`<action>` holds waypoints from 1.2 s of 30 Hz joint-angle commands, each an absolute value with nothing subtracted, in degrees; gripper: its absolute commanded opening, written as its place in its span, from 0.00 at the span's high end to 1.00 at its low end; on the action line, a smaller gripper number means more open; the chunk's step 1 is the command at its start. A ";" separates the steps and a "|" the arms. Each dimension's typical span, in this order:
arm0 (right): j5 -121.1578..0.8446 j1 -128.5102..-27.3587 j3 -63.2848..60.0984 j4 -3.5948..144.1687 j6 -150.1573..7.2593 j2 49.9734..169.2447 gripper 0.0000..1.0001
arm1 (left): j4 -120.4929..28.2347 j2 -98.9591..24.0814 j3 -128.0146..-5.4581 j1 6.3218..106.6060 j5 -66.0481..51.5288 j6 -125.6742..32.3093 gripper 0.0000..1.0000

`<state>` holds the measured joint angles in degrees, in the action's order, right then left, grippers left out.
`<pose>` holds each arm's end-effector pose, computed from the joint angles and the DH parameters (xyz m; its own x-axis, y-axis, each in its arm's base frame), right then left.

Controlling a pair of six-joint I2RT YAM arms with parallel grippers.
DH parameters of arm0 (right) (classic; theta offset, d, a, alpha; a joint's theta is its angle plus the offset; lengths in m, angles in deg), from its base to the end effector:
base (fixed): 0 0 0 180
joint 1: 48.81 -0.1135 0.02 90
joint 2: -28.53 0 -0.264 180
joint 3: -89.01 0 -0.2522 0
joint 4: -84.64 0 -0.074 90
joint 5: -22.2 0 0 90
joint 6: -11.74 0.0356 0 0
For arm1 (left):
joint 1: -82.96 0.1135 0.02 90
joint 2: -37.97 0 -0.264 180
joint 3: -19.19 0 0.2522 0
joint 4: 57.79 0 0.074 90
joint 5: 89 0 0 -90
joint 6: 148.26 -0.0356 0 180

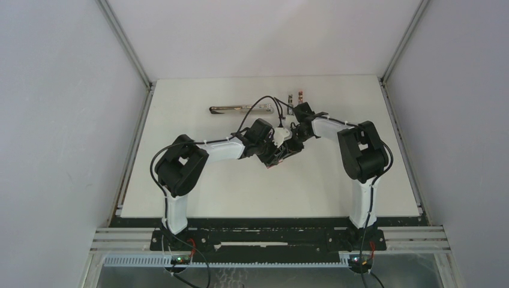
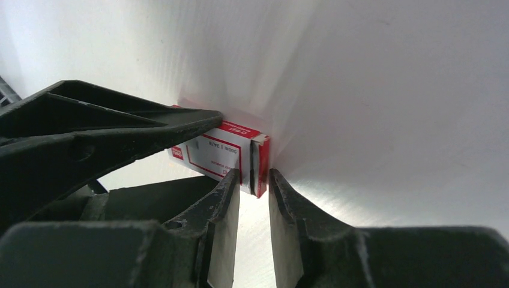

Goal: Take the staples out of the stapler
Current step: Close the staple box at the center of the board.

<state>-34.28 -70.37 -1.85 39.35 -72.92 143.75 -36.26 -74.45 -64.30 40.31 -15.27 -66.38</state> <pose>0.3575 0.1624 0.1432 -0.9213 -0.2806 -0.2694 -0.3864 0.7399 0.5508 0.2950 -0.2853 0.1521 -0.4511 0.5999 -0.6608 0.8538 0.5055 -0.1240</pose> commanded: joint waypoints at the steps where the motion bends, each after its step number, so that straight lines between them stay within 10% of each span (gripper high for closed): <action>1: -31.44 -70.93 -1.82 40.71 -72.22 144.07 0.75 | -33.30 -76.55 -62.75 39.72 -15.60 -65.50 0.51; 21: -32.15 -70.66 -1.77 40.25 -72.63 143.14 0.75 | -33.30 -75.71 -62.47 39.81 -14.77 -66.01 0.50; 36: -34.87 -66.37 -2.03 37.69 -76.63 138.42 0.70 | -27.50 -72.14 -63.59 41.66 -11.69 -71.76 0.26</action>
